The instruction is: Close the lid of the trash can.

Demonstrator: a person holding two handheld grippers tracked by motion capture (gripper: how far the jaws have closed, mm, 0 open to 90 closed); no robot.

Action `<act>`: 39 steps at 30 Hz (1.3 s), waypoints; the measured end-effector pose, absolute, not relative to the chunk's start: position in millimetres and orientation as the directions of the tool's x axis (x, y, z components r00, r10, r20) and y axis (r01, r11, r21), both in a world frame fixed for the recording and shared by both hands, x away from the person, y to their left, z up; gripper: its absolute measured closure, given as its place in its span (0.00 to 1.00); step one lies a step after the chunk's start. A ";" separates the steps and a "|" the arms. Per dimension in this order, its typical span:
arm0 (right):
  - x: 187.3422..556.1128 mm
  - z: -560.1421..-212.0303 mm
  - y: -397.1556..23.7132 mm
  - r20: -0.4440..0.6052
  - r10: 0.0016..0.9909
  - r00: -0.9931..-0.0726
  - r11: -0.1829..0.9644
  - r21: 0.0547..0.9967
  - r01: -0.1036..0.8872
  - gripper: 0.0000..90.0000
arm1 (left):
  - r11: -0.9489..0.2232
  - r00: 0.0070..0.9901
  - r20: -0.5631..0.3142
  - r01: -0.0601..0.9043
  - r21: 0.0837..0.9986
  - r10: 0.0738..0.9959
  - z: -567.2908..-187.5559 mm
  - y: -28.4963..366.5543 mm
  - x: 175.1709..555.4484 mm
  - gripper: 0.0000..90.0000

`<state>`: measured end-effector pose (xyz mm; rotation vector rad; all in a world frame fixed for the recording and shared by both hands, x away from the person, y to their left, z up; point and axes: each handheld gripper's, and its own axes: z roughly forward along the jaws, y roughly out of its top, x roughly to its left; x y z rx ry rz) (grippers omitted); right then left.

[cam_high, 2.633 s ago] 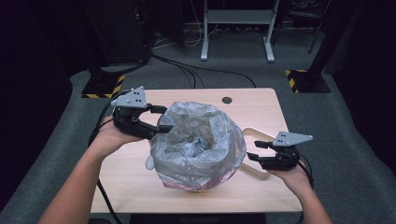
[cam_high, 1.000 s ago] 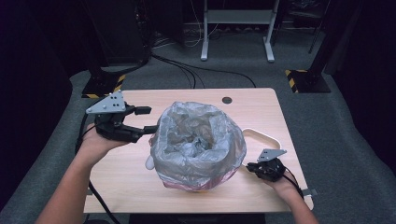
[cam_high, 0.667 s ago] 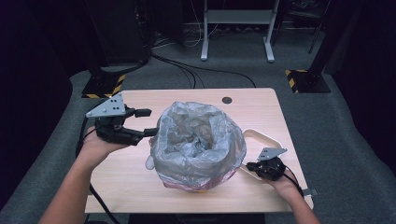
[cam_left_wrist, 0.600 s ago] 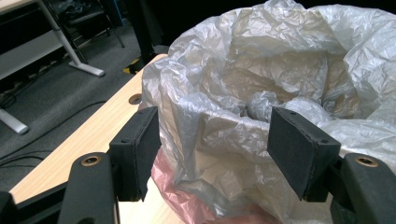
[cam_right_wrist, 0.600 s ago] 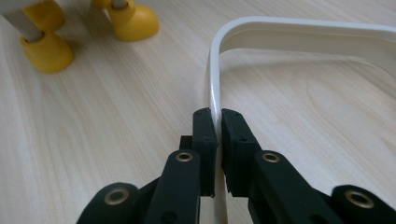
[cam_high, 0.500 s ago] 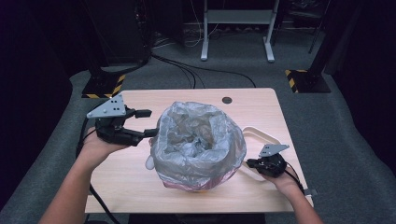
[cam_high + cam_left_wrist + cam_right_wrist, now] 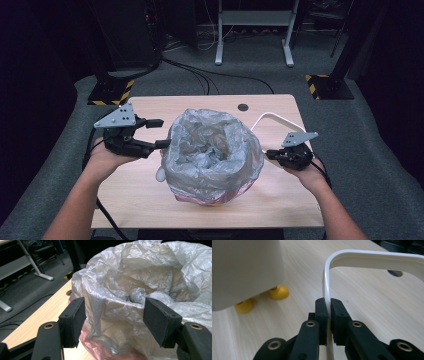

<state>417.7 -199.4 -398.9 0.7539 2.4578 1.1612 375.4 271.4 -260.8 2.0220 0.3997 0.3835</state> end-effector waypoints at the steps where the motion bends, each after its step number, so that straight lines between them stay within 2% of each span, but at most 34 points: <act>1: 418.9 -394.5 -199.0 -0.067 0.584 -0.809 0.533 0.783 0.320 0.94 | -0.447 0.895 0.099 0.119 0.886 0.434 -260.8 271.4 375.4 0.38; 11: 428.7 -359.1 -202.2 -0.075 0.606 -0.792 0.507 0.804 0.312 0.94 | -0.454 0.897 0.105 0.114 0.884 0.429 -259.2 271.3 374.2 0.37; 29: 441.8 -295.0 -190.4 -0.070 0.576 -0.814 0.499 0.820 0.282 0.94 | -0.464 0.901 0.119 0.099 0.880 0.417 -252.2 267.2 372.5 0.38; 39: 437.2 -257.6 -176.3 -0.096 0.543 -0.834 0.518 0.820 0.244 0.94 | -0.466 0.902 0.121 0.096 0.880 0.415 -251.5 266.9 372.1 0.38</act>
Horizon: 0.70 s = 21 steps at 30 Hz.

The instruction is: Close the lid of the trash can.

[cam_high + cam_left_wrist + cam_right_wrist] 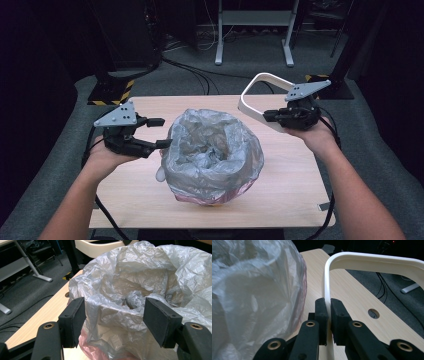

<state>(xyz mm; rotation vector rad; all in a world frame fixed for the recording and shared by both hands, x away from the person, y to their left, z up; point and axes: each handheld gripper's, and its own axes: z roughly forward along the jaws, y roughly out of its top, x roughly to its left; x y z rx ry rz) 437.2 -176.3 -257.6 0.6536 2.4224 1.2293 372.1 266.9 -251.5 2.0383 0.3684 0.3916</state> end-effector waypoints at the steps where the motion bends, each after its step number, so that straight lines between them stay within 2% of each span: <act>1: 436.2 -253.9 -175.3 -0.101 0.539 -0.836 0.520 0.821 0.236 0.94 | -0.465 0.902 0.121 0.095 0.880 0.414 -251.3 266.9 371.9 0.38; 10: 421.9 -223.7 -164.0 -0.131 0.489 -0.862 0.532 0.828 0.176 0.94 | -0.463 0.901 0.118 0.099 0.881 0.417 -250.4 267.2 372.9 0.37; 21: 388.1 -200.3 -132.8 -0.143 0.335 -0.931 0.558 0.826 0.074 0.94 | -0.462 0.888 0.120 0.112 0.880 0.445 -244.5 268.0 378.5 0.37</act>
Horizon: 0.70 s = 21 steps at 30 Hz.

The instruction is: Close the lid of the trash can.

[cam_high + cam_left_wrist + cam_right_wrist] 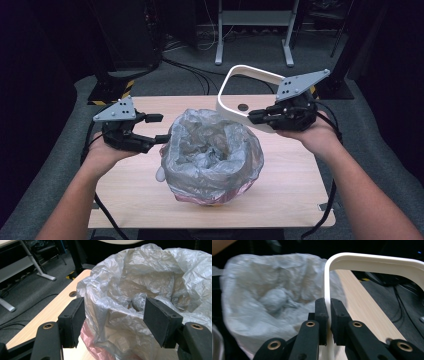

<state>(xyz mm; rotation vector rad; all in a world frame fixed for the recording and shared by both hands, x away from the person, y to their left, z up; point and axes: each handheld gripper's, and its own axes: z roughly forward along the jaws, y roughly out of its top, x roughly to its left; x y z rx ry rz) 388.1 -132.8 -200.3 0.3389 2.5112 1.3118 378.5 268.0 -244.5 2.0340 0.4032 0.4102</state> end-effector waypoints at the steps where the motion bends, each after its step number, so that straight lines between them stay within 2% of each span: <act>1: 384.9 -199.2 -128.9 -0.145 0.318 -0.937 0.561 0.826 0.062 0.94 | -0.459 0.887 0.119 0.113 0.881 0.446 -244.1 267.6 378.4 0.37; 14: 340.9 -188.2 -79.5 -0.163 0.112 -0.980 0.598 0.799 -0.065 0.93 | -0.456 0.875 0.141 0.099 0.884 0.463 -230.8 274.6 370.1 0.37; 21: 330.0 -192.1 -59.7 -0.147 0.049 -0.988 0.616 0.783 -0.086 0.93 | -0.458 0.876 0.149 0.089 0.885 0.460 -226.8 273.7 366.1 0.37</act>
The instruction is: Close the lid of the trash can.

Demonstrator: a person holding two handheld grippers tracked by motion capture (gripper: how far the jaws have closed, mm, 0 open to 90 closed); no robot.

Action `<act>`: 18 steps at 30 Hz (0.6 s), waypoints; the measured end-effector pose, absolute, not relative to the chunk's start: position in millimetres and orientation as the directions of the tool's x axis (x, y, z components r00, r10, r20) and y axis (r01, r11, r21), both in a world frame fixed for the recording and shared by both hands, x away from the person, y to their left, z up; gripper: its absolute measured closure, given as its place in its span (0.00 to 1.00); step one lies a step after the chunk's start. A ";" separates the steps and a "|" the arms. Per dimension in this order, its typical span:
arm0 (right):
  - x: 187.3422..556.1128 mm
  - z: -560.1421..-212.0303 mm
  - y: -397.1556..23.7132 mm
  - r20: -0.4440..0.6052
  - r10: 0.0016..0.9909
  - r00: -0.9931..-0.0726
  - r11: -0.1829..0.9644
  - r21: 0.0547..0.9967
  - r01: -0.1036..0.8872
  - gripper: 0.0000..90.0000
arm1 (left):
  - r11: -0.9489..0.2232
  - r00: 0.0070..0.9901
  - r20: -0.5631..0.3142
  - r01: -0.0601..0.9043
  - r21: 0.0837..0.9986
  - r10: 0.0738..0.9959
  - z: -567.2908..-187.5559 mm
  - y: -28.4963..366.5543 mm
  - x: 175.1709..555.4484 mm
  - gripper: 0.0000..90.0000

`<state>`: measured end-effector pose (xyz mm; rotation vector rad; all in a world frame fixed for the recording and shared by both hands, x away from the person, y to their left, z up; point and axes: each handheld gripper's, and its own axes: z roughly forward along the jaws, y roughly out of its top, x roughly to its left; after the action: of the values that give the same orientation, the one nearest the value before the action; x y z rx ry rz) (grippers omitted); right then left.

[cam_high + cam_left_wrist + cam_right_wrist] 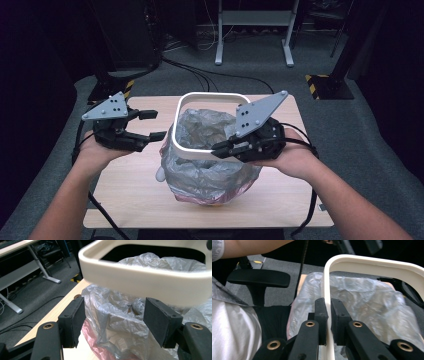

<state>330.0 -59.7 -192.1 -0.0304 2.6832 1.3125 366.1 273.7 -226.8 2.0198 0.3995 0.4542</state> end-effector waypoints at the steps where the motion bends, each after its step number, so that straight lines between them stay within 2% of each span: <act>1: 329.1 -192.7 -57.6 -0.146 0.042 -0.988 0.617 0.782 -0.089 0.93 | -0.459 0.876 0.151 0.087 0.884 0.458 -226.2 272.9 365.4 0.37; 9: 324.6 -196.9 -47.9 -0.111 -0.002 -0.994 0.613 0.785 -0.088 0.93 | -0.455 0.876 0.157 0.077 0.887 0.456 -222.8 273.7 363.2 0.37; 18: 327.9 -212.3 -49.6 -0.076 0.002 -0.997 0.601 0.797 -0.060 0.94 | -0.452 0.880 0.141 0.091 0.887 0.453 -228.4 271.0 365.9 0.37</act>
<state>327.9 -49.6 -212.3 -0.0498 2.7486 1.3730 365.9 271.0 -228.4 2.0153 0.3961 0.4410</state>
